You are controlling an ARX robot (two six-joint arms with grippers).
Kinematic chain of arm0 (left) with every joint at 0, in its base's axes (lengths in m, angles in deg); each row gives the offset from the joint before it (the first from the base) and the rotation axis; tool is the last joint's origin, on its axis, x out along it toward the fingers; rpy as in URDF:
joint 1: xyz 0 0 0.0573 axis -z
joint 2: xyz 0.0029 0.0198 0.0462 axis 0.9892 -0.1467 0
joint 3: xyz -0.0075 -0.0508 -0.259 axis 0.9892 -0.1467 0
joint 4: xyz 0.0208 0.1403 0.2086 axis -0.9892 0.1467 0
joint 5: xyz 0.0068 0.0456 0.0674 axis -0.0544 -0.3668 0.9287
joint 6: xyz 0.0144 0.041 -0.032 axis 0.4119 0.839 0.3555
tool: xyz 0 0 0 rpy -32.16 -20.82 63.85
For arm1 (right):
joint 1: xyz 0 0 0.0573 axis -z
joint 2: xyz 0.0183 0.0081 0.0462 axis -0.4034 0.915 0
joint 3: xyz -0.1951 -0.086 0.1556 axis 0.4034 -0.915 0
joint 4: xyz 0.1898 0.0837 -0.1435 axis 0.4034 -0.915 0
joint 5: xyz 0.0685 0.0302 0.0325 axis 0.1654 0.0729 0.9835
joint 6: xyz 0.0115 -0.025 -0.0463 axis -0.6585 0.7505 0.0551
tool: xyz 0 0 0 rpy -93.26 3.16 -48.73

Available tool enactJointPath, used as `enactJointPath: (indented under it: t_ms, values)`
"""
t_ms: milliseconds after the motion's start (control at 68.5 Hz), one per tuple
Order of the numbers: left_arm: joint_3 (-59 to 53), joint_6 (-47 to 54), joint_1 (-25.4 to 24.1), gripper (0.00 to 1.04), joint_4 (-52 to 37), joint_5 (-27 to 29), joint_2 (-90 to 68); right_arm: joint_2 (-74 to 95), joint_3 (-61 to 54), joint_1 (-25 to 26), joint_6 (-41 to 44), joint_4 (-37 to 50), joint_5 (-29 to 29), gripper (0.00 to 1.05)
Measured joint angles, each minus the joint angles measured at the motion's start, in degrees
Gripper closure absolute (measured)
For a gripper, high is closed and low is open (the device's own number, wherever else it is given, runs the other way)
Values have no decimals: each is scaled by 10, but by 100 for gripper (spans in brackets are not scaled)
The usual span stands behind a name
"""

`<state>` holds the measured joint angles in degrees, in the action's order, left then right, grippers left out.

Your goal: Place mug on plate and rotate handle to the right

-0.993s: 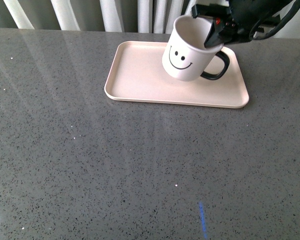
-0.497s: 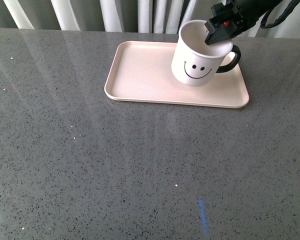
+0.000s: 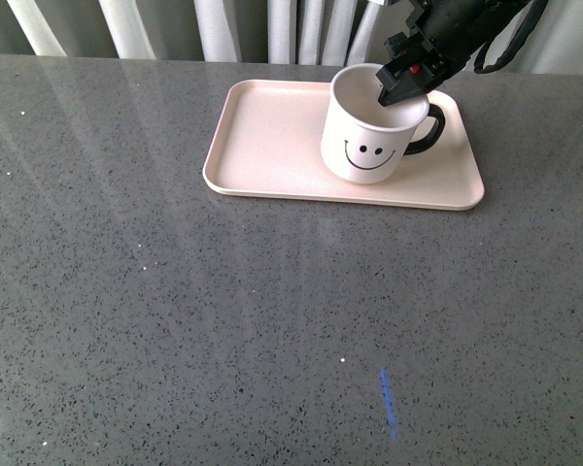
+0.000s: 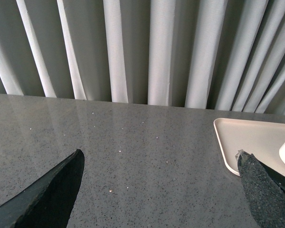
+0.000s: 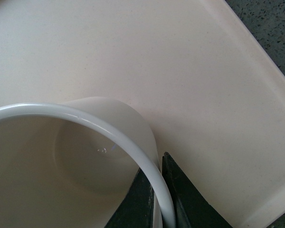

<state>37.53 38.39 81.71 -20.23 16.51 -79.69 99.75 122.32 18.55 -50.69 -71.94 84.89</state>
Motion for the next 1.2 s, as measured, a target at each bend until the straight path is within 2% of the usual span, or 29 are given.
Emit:
enactJointPath:
  t_ms: [394, 687, 818, 993, 1198]
  values:
    - [0, 0, 0, 9, 0, 0, 0, 12, 19, -3, 16, -15, -1, 103]
    - [0, 0, 0, 9, 0, 0, 0, 14, 20, -3, 19, -18, -6, 61]
    - [0, 0, 0, 9, 0, 0, 0, 14, 31, -3, 18, -21, -1, 32]
    - [0, 0, 0, 9, 0, 0, 0, 5, 31, -3, 17, -19, 6, 8]
    - [0, 0, 0, 9, 0, 0, 0, -45, 8, 2, 15, 4, 23, 9]
